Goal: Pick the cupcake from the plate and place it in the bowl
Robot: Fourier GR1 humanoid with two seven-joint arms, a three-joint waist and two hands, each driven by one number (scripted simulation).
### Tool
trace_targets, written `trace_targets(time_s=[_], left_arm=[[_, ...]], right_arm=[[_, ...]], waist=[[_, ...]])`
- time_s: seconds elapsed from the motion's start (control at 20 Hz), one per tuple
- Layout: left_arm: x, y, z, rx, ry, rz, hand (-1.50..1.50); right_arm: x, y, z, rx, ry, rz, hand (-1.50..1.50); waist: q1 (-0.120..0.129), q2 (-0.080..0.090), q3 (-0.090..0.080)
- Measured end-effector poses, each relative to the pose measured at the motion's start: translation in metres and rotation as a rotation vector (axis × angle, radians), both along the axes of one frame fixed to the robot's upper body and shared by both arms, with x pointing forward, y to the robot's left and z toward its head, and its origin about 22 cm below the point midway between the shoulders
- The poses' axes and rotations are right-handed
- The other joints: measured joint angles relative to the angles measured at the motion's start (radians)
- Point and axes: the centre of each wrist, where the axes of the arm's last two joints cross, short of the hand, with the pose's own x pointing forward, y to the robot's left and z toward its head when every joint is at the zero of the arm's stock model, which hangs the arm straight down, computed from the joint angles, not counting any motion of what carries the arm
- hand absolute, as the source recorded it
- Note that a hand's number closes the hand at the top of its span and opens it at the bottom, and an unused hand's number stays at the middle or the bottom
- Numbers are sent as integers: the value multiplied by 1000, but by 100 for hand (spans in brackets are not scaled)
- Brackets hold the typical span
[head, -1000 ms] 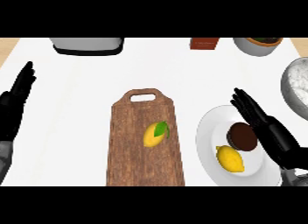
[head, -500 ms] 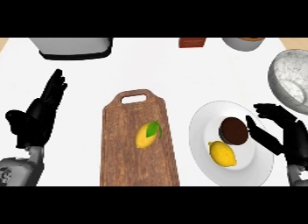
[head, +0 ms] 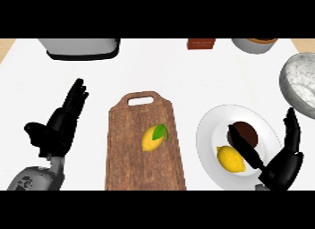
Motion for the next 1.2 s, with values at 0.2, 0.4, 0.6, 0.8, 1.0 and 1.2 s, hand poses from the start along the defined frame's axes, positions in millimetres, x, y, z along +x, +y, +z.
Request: trace_targets(time_s=[0.2,0.4,0.6,0.8,1.0,1.2], left_arm=[[0,-10,-2,-2,-5,-5,0],[-1,-8,-1,-4,-7,-17,0],[0,-8,-2,-7,-4,-23,0],[7,-9,-2,-12,-7,-28,0],[5,-8,-5,-11,-7,-31,0],[2,-8,-5,-18,-7,-31,0]], right_arm=[[-13,2,-4,-38,57,-99,-150],[-18,0,8,-15,135,-158,-150],[-15,3,28,41,257,-176,-150],[-10,7,54,88,405,-170,-150],[-3,15,75,119,532,-164,-150],[2,24,72,128,606,-139,-150]], waist=[[7,3,-2],[15,5,-3],[21,6,-1],[22,7,0],[28,6,2],[30,6,4]])
